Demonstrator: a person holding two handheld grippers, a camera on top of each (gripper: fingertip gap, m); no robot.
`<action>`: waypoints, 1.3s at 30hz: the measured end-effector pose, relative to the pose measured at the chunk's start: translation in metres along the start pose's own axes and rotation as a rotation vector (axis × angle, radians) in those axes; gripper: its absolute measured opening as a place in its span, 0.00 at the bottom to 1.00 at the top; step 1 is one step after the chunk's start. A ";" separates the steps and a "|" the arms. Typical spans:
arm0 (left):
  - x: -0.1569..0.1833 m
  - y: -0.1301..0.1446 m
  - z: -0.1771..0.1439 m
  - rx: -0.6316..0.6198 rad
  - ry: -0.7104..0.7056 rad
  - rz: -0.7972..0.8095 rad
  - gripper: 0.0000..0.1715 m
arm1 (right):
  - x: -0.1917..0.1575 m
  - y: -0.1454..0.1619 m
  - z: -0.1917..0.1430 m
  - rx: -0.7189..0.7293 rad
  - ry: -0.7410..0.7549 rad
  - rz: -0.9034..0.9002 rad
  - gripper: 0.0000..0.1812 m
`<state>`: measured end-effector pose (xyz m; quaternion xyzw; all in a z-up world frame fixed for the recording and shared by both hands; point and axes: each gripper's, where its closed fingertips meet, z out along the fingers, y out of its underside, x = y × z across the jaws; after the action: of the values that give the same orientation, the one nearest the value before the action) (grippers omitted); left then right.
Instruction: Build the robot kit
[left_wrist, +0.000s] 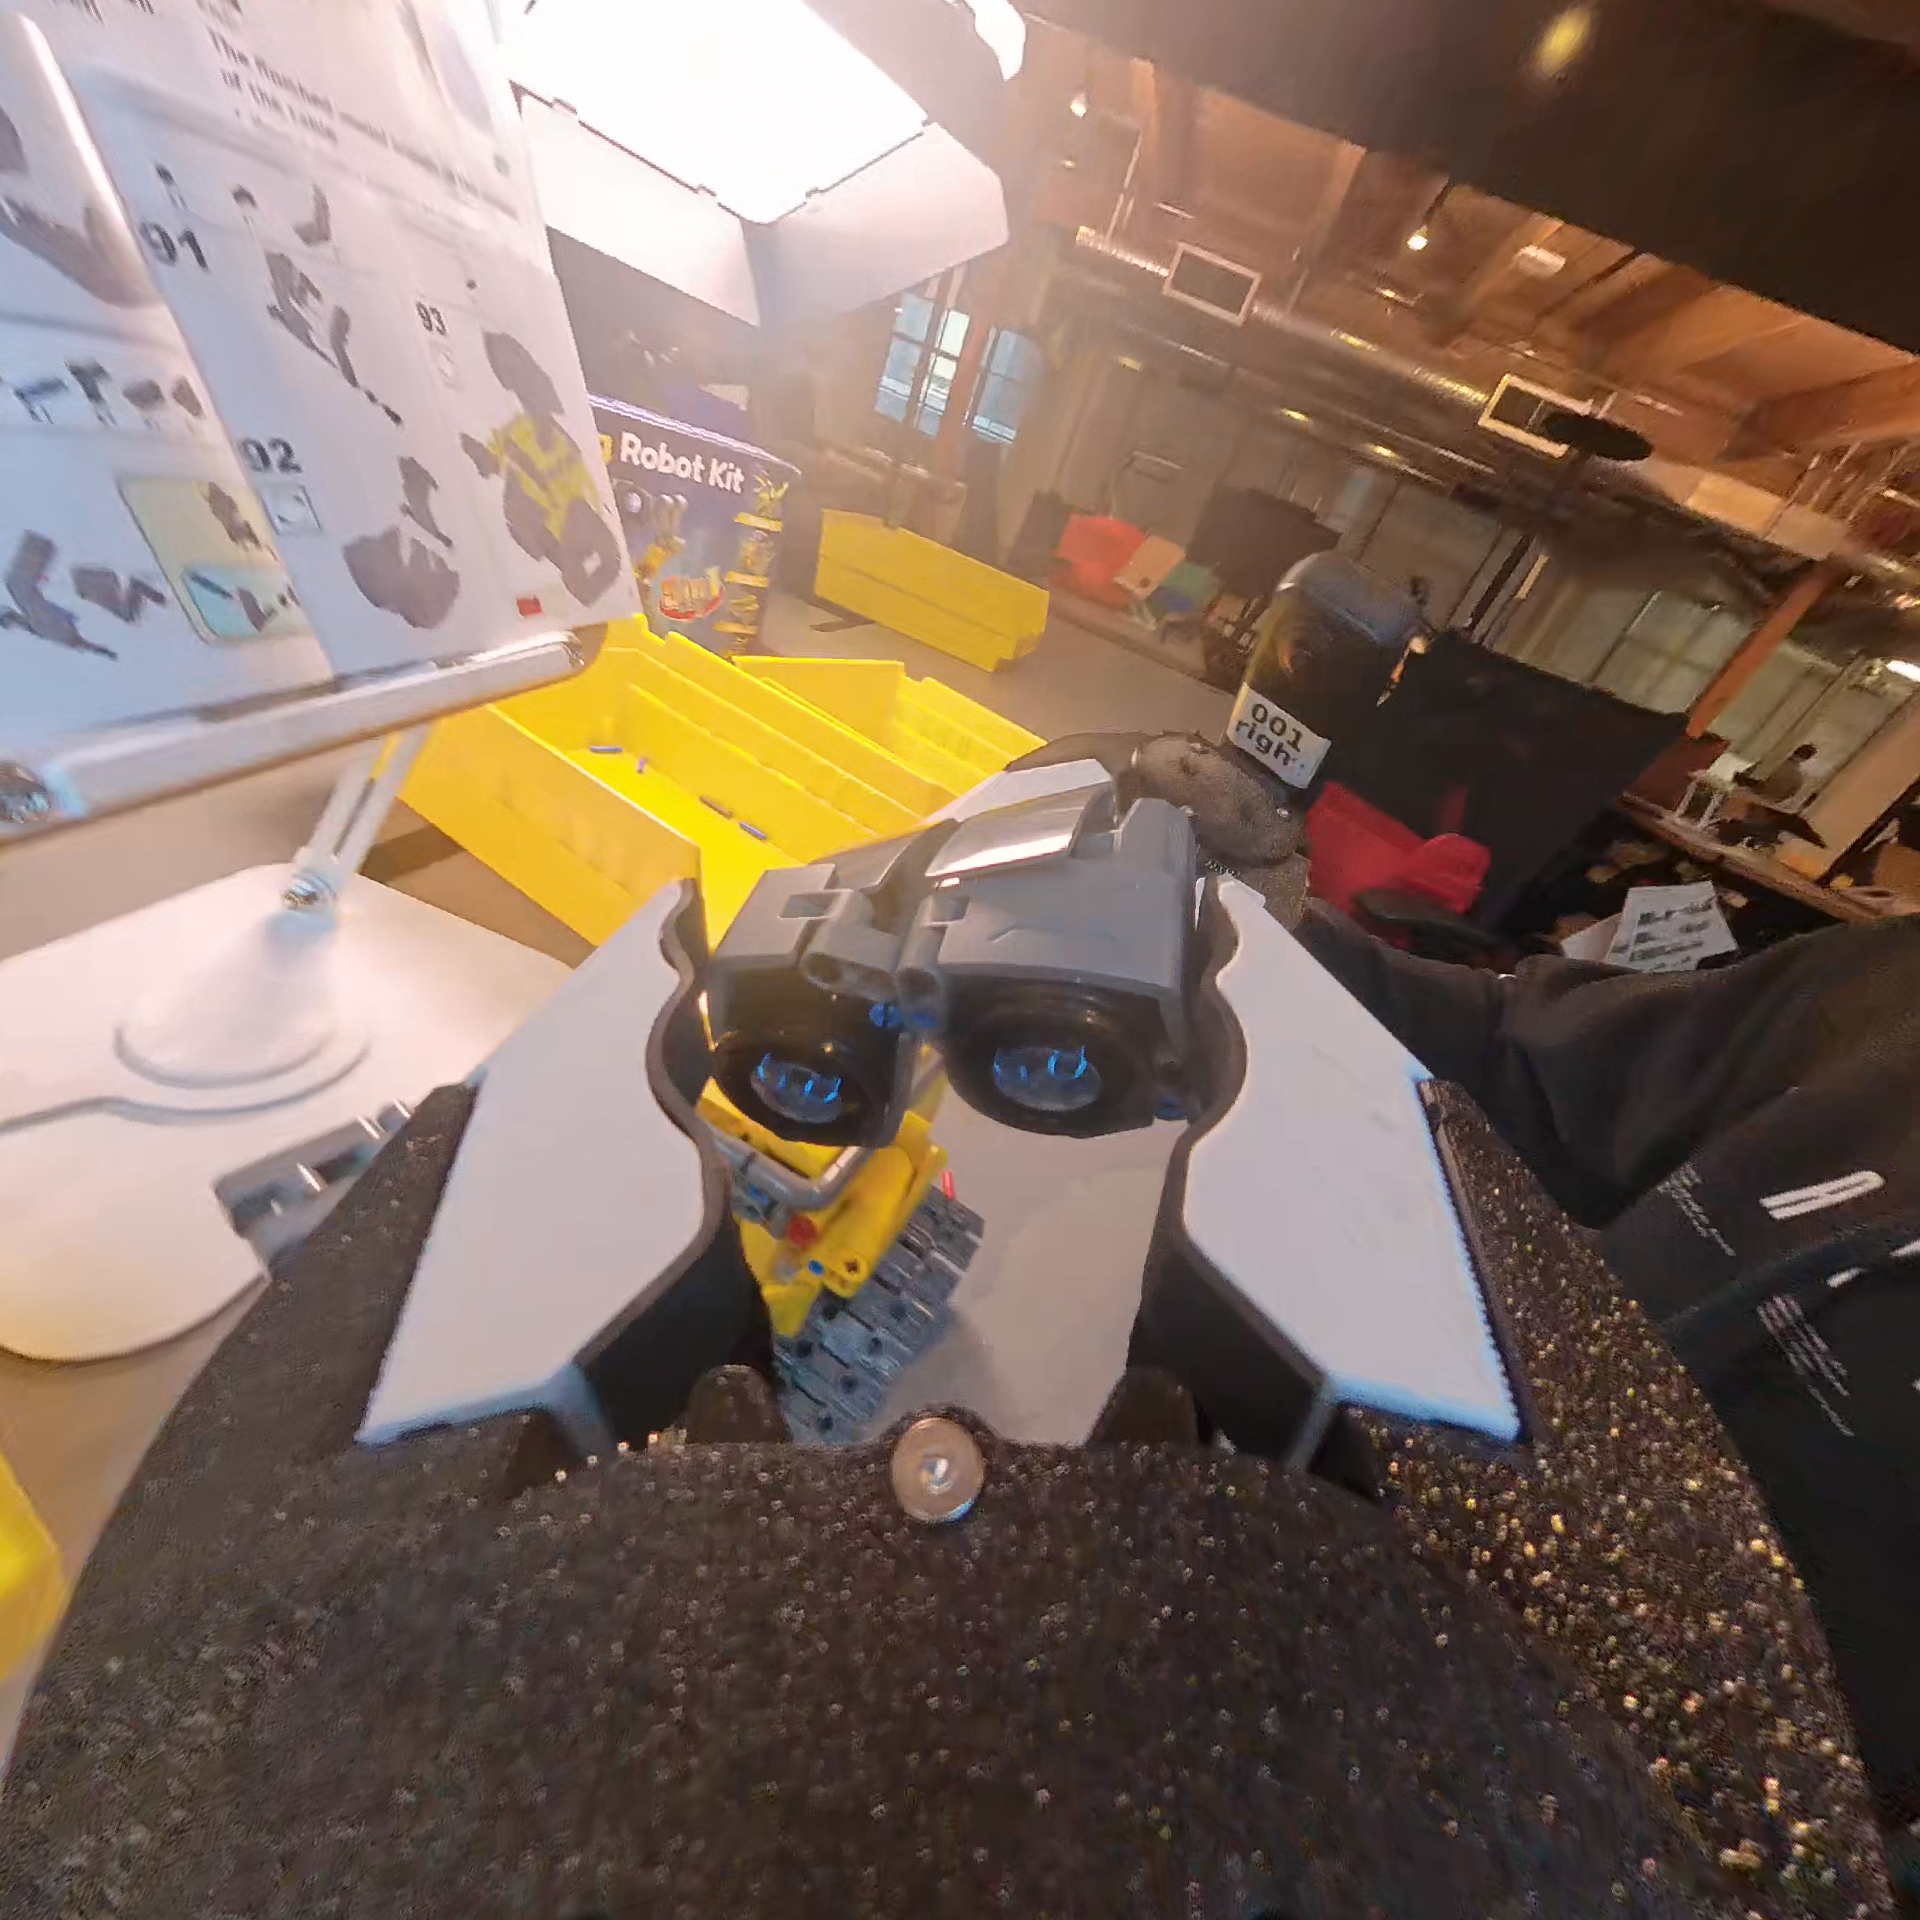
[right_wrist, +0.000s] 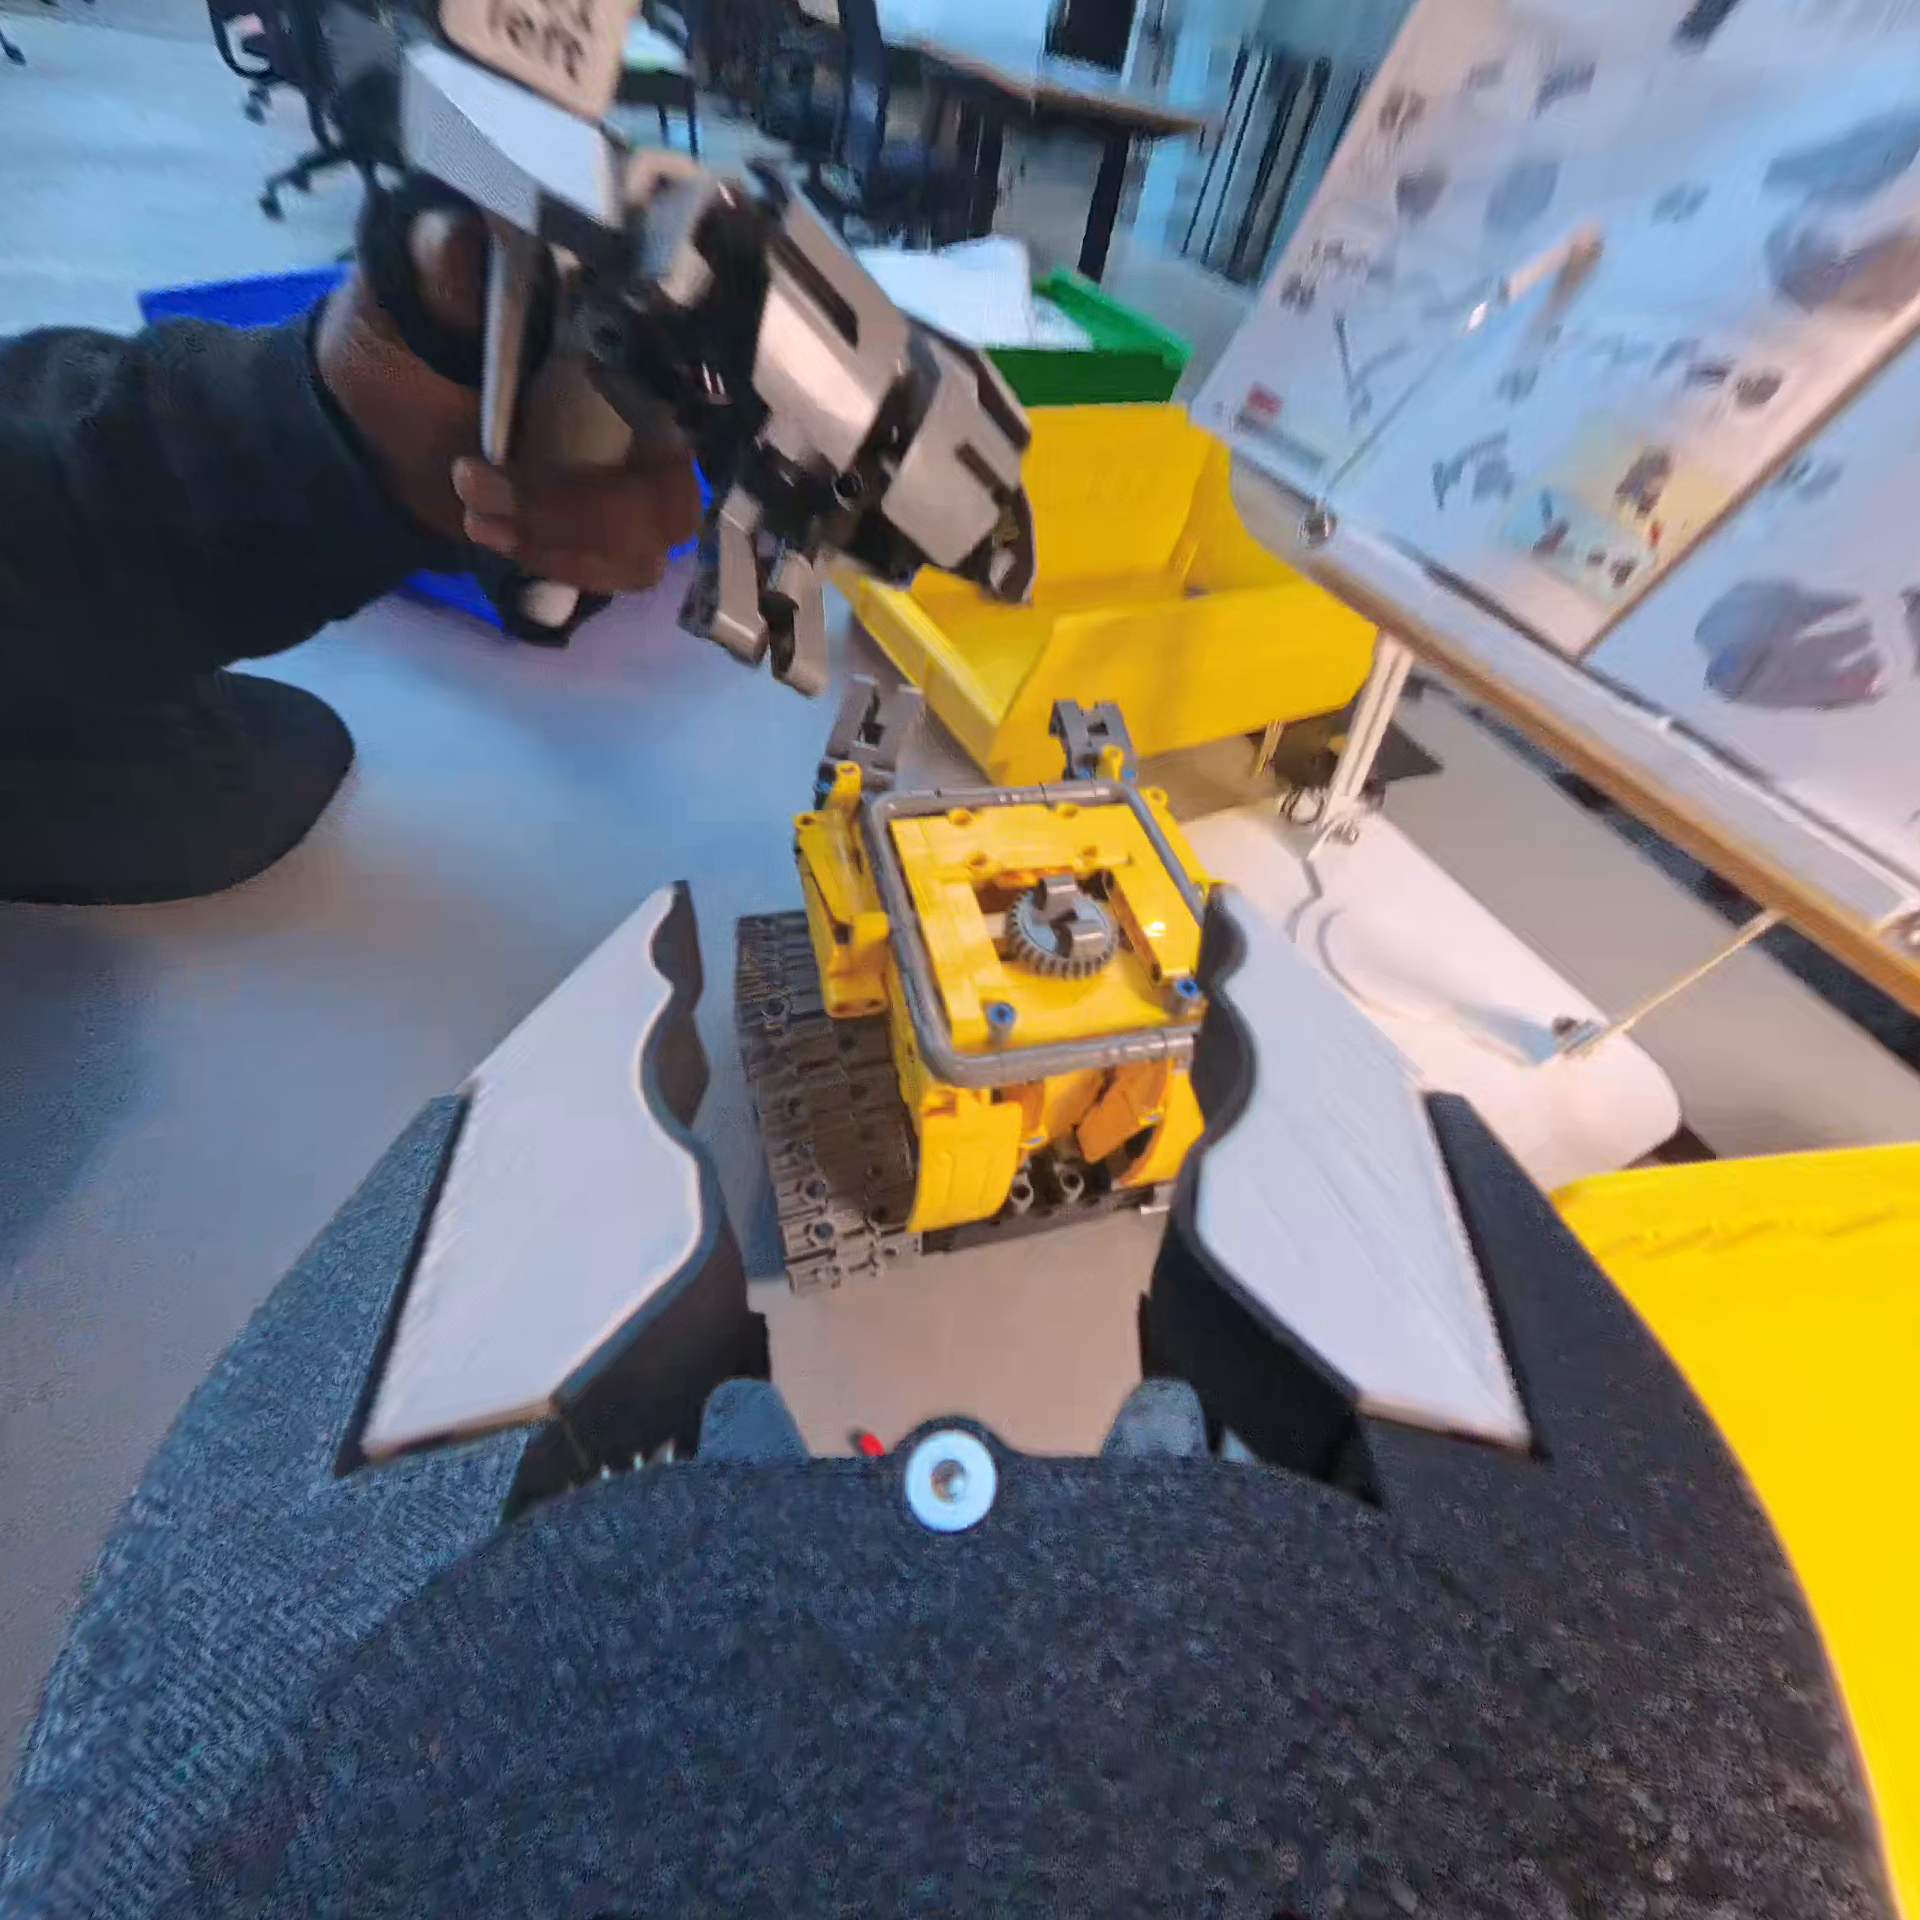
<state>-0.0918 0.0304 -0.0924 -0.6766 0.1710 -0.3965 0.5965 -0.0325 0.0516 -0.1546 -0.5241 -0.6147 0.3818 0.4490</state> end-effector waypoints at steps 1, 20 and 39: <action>-0.005 -0.005 0.005 -0.006 -0.004 0.012 0.53 | 0.007 0.006 0.005 -0.048 -0.012 0.014 0.57; -0.022 0.031 0.048 -0.246 -0.012 0.208 0.54 | -0.025 0.039 0.039 -0.097 -0.561 0.052 0.56; -0.011 0.047 0.045 -0.297 -0.053 0.304 0.54 | -0.018 0.023 0.024 -0.082 -0.440 0.040 0.17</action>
<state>-0.0541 0.0570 -0.1392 -0.7335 0.3119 -0.2546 0.5476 -0.0476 0.0379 -0.1858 -0.4582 -0.7022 0.4705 0.2749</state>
